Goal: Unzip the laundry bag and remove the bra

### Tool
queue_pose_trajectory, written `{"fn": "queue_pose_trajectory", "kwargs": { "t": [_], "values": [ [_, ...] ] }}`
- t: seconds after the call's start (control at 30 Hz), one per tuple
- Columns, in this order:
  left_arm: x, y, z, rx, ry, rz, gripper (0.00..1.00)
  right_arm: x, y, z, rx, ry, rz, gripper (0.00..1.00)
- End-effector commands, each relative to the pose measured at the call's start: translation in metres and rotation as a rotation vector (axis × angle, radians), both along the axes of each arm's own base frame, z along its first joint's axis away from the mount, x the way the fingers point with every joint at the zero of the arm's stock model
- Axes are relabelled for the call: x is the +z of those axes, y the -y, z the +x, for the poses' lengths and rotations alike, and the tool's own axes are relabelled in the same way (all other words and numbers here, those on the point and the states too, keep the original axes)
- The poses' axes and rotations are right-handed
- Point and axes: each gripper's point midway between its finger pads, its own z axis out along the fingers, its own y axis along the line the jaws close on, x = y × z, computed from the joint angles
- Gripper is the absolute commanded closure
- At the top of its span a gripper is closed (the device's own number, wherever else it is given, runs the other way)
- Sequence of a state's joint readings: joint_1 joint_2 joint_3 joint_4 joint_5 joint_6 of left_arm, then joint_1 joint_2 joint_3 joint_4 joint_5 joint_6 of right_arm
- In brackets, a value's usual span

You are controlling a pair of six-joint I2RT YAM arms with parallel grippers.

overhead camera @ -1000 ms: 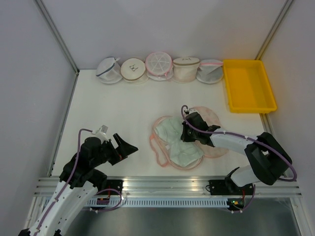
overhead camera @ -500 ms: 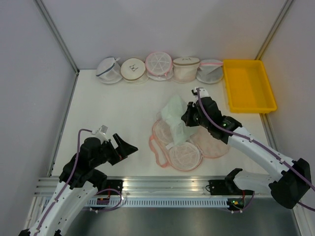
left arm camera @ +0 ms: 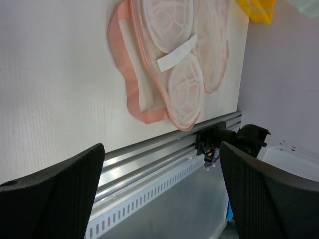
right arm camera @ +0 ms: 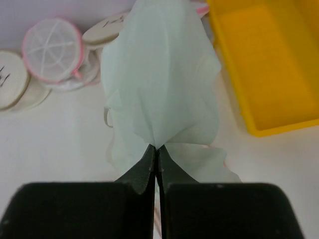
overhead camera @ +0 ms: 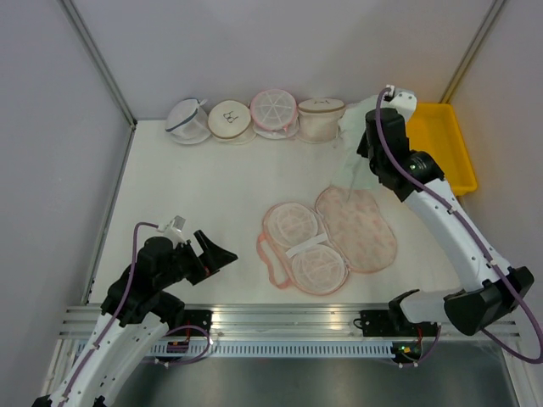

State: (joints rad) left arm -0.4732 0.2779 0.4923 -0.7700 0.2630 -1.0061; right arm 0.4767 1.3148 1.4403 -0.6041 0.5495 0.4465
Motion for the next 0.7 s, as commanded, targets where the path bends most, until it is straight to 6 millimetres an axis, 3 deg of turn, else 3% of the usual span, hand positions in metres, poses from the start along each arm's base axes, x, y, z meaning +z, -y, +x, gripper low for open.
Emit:
{"fn": "queue_pose_trajectory", "kwargs": {
  "t": [0.0,0.07,0.17,0.23,0.33,0.4,0.43,0.57,0.67],
  "values": [
    [0.019,0.003,0.000,-0.004,0.029,-0.037,0.01,0.025,0.055,0.017,-0.194,0.035,-0.089,1.00],
    [0.019,0.005,-0.001,-0.016,0.021,-0.041,0.00,0.037,0.070,0.031,-0.240,0.056,-0.092,1.00],
    [0.020,0.006,-0.003,-0.030,0.020,-0.045,0.00,0.048,0.115,0.052,-0.365,0.067,-0.114,1.00],
    [0.019,0.006,-0.004,-0.031,0.014,-0.043,0.00,0.049,0.131,0.061,-0.405,0.066,-0.127,1.00],
    [0.018,0.007,-0.006,-0.038,0.004,-0.051,0.00,0.038,0.165,0.079,-0.498,0.049,-0.163,1.00],
    [0.019,0.008,-0.006,-0.040,-0.001,-0.055,0.00,0.025,0.191,0.091,-0.568,0.022,-0.185,1.00],
    [0.017,0.009,-0.007,-0.044,-0.008,-0.058,0.00,0.009,0.199,0.100,-0.587,-0.012,-0.199,0.99],
    [0.017,0.010,-0.009,-0.049,-0.023,-0.063,0.00,-0.016,0.247,0.121,-0.669,-0.038,-0.194,1.00],
    [0.015,0.010,-0.009,-0.040,-0.037,-0.066,0.00,-0.033,0.268,0.139,-0.689,-0.051,-0.183,1.00]
  ]
}}
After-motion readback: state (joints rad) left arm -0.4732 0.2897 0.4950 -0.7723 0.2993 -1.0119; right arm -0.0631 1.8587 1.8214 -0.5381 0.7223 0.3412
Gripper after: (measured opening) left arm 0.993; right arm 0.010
